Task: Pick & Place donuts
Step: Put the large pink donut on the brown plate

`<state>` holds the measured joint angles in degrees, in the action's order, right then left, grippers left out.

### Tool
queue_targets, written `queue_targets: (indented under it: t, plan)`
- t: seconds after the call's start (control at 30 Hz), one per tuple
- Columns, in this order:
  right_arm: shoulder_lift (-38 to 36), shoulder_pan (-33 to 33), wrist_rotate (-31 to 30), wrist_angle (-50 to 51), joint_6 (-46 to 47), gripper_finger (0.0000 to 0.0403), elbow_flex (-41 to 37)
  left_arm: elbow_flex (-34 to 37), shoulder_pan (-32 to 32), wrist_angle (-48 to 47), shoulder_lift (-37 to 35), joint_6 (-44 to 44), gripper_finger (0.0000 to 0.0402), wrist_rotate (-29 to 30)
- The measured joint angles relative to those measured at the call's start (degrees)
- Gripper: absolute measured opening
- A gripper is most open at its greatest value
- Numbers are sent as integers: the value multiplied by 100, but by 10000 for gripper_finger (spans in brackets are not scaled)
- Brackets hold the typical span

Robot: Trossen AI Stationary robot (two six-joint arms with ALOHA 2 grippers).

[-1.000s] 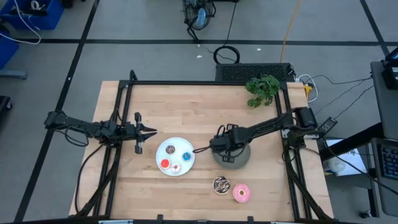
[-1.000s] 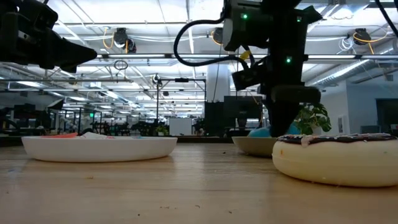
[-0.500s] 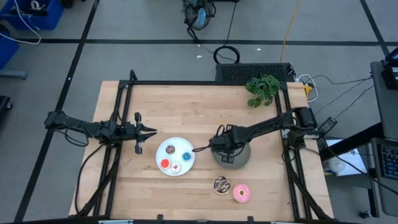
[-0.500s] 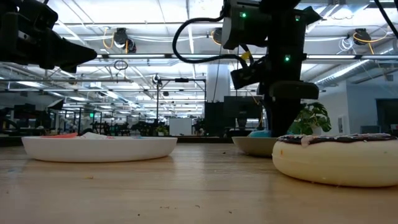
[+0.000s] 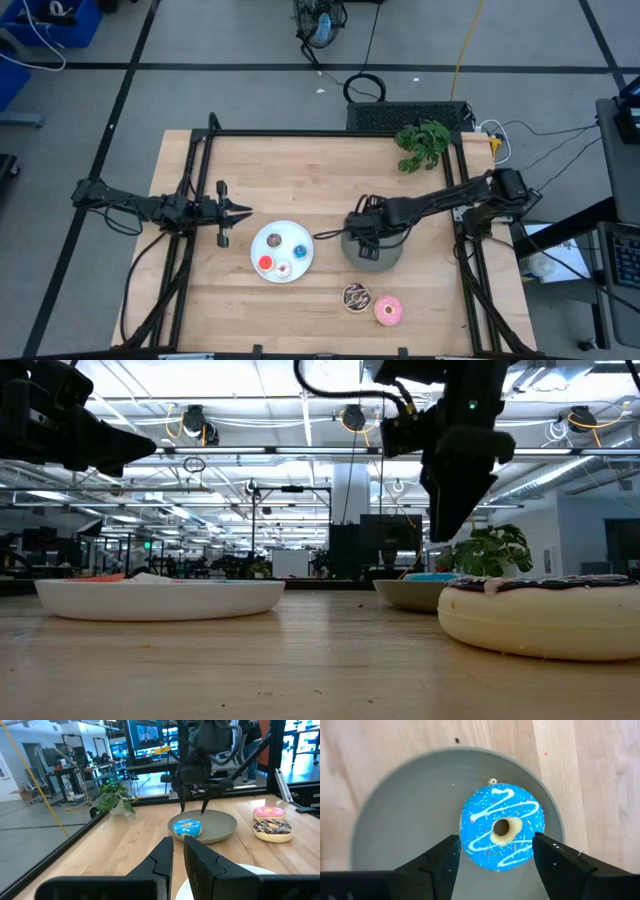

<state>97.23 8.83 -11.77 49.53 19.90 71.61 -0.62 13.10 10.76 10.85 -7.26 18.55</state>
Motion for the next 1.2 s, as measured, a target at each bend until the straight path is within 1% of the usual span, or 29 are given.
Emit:
queue_targets:
  t: [0.17,0.23,0.3,0.37,0.5,0.6,0.73,0.83,0.93,1.07,1.2]
  plan:
    - [-335,58,-2,-10,191,237,0,0,0,1,0,1,51,0]
    - [-509,123,4,13,225,233,0,0,0,1,0,1,51,2]
    - [-773,247,143,79,238,226,0,0,0,-1,0,-9,51,2]
    - [-1059,403,300,135,356,219,0,0,0,-1,0,-72,51,4]
    - [-1560,819,297,347,728,203,0,0,0,-1,0,-124,51,7]
    - [-1745,1286,264,496,1001,186,0,0,0,-1,0,-123,51,7]
    - [-1671,2027,185,609,1501,146,-15,0,0,-1,0,-111,51,7]
    - [-1450,2534,-32,384,1894,109,-37,0,0,10,0,-99,51,7]
    - [-1166,2906,-19,66,1975,76,-37,0,0,12,0,-97,51,7]
    - [-835,3226,-13,-335,1975,43,-39,0,0,24,0,-86,51,7]
    - [-642,3360,-14,-708,1751,22,-39,0,0,26,0,-77,51,7]
